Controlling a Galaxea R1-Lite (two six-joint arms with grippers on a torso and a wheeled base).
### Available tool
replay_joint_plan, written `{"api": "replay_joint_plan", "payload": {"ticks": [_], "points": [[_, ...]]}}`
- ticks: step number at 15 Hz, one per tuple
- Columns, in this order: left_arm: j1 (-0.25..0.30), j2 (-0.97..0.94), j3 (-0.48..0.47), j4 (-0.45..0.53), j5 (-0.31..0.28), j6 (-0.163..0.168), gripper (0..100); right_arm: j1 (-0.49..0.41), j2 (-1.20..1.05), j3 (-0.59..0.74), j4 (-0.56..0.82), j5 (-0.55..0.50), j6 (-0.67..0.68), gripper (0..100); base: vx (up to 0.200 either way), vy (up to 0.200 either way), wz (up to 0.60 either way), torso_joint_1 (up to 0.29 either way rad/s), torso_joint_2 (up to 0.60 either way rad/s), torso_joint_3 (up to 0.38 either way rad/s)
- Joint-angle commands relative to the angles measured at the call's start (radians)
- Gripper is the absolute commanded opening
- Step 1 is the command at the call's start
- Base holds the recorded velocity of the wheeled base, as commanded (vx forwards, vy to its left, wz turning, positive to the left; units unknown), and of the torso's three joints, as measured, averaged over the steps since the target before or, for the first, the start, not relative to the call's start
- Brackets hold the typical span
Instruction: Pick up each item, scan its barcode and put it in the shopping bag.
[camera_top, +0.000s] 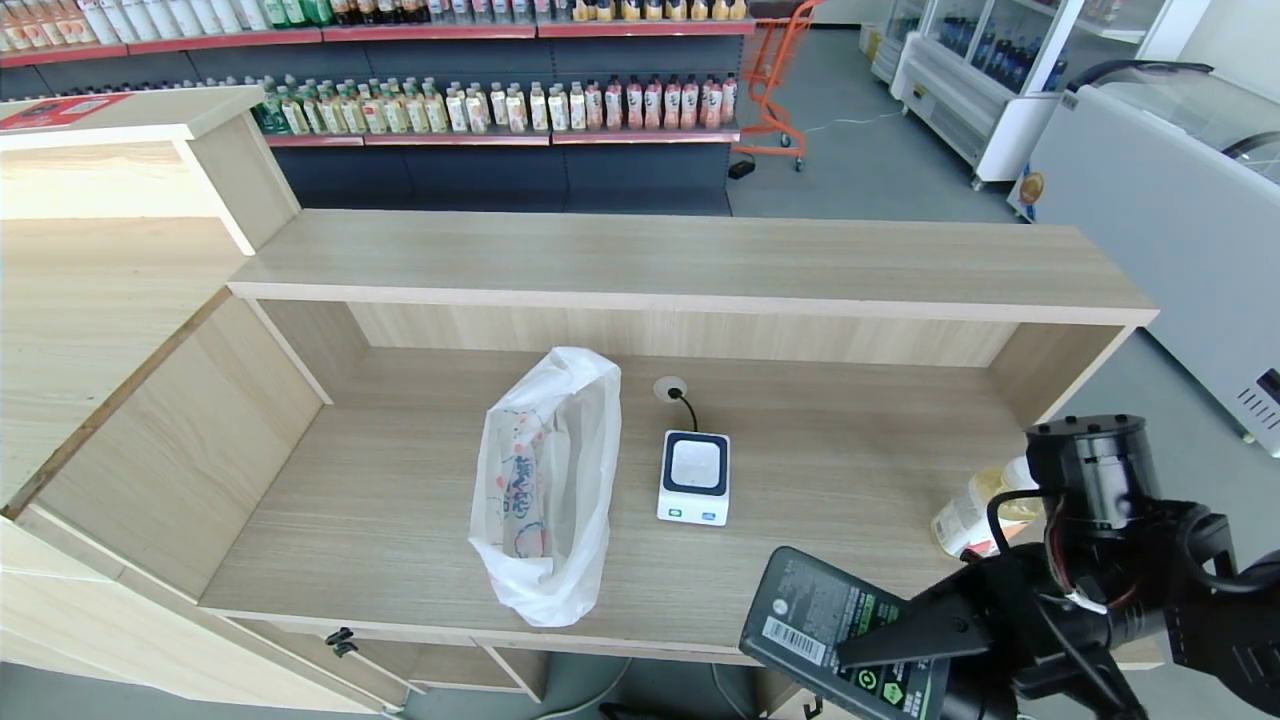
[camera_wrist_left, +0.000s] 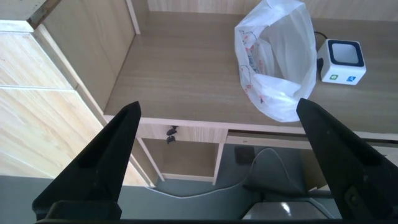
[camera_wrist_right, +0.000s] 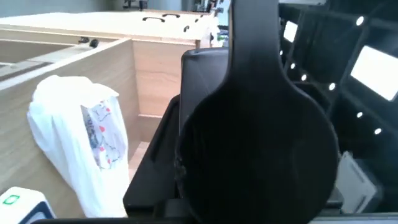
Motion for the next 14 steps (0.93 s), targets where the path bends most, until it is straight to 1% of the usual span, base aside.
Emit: {"api": "replay_joint_plan", "payload": {"ticks": [1, 2, 3, 4, 5, 6, 7, 8, 9, 10, 11, 12, 13, 14], "points": [[0.0, 0.0, 0.0, 0.0, 0.0, 0.0, 100, -0.085, -0.107, 0.005, -0.001, -0.023, 0.192, 0, 0.0, 0.0, 0.0, 0.0, 0.0, 0.0], [0.0, 0.0, 0.0, 0.0, 0.0, 0.0, 100, -0.212, -0.217, 0.025, -0.001, -0.034, 0.437, 0, 0.0, 0.0, 0.0, 0.0, 0.0, 0.0], [0.0, 0.0, 0.0, 0.0, 0.0, 0.0, 100, -0.212, -0.217, 0.025, -0.001, -0.034, 0.437, 0, 0.0, 0.0, 0.0, 0.0, 0.0, 0.0], [0.0, 0.0, 0.0, 0.0, 0.0, 0.0, 100, -0.429, -0.306, 0.008, -0.021, -0.186, 0.63, 0, 0.0, 0.0, 0.0, 0.0, 0.0, 0.0], [0.0, 0.0, 0.0, 0.0, 0.0, 0.0, 100, -0.47, -0.31, -0.015, -0.027, -0.219, 0.649, 0, 0.0, 0.0, 0.0, 0.0, 0.0, 0.0], [0.0, 0.0, 0.0, 0.0, 0.0, 0.0, 100, -0.487, -0.325, -0.015, -0.03, -0.218, 0.666, 0, 0.0, 0.0, 0.0, 0.0, 0.0, 0.0], [0.0, 0.0, 0.0, 0.0, 0.0, 0.0, 100, -0.502, -0.351, 0.016, -0.004, -0.203, 0.716, 0, 0.0, 0.0, 0.0, 0.0, 0.0, 0.0], [0.0, 0.0, 0.0, 0.0, 0.0, 0.0, 100, -0.51, -0.366, 0.056, 0.027, -0.161, 0.842, 0, 0.0, 0.0, 0.0, 0.0, 0.0, 0.0], [-0.002, 0.0, 0.0, 0.0, 0.0, 0.0, 100, -0.511, -0.374, 0.043, 0.028, -0.15, 0.986, 0, 0.0, 0.0, 0.0, 0.0, 0.0, 0.0], [0.0, 0.0, 0.0, 0.0, 0.0, 0.0, 100, -0.539, -0.375, 0.002, 0.03, -0.164, 1.245, 0, 0.0, 0.0, 0.0, 0.0, 0.0, 0.0], [0.0, 0.0, 0.0, 0.0, 0.0, 0.0, 100, -0.596, -0.379, -0.018, 0.028, -0.275, 1.454, 0, 0.0, 0.0, 0.0, 0.0, 0.0, 0.0], [-0.002, 0.0, 0.0, 0.0, 0.0, 0.0, 100, -0.594, -0.385, -0.013, 0.031, -0.505, 1.687, 0, 0.0, 0.0, 0.0, 0.0, 0.0, 0.0], [0.0, 0.0, 0.0, 0.0, 0.0, 0.0, 100, -0.528, -0.379, -0.013, 0.03, -0.657, 1.992, 0, 0.0, 0.0, 0.0, 0.0, 0.0, 0.0], [0.0, 0.0, 0.0, 0.0, 0.0, 0.0, 100, -0.449, -0.366, -0.032, 0.028, -0.759, 2.279, 0, 0.0, 0.0, 0.0, 0.0, 0.0, 0.0]]}}
